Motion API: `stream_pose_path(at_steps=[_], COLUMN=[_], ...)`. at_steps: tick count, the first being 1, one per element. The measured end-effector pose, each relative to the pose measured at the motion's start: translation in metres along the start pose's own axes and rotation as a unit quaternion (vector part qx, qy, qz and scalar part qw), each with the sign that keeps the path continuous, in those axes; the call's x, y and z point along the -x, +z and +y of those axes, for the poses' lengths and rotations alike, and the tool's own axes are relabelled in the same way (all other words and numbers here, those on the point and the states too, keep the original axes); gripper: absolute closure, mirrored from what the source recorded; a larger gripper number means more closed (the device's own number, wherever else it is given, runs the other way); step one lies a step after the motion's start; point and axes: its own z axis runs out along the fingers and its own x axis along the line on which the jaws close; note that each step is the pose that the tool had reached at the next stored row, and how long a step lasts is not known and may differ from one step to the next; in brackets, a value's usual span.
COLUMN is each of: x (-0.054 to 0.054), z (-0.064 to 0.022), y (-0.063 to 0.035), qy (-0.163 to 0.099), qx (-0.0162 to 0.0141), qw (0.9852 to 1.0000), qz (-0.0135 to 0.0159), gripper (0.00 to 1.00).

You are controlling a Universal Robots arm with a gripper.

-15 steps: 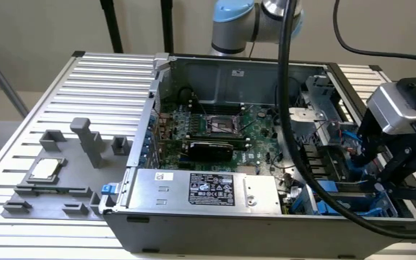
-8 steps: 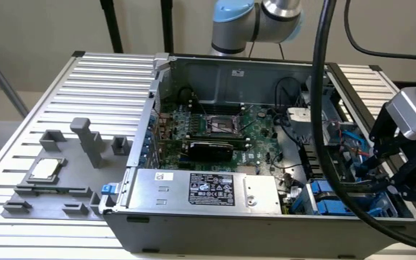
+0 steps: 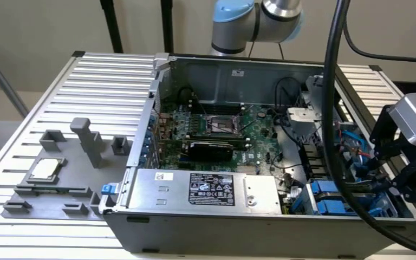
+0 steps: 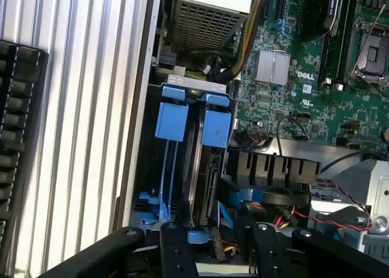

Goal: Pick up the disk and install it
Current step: 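Insert the first disk wire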

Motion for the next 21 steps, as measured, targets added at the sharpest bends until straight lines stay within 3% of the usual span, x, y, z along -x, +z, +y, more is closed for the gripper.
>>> stream_pose_path(at_steps=[6, 7, 21], x=[-0.0006, -0.0006, 0.0007], z=[-0.0023, -0.0026, -0.0033], y=[0.0021, 0.0022, 0.0037], qy=[-0.013, -0.015, -0.033], qx=[-0.005, -0.0058, -0.0106], qw=[0.9999, 0.9999, 0.9994], qz=[0.0007, 0.0008, 0.0012], gripper=[0.0, 1.0, 1.0])
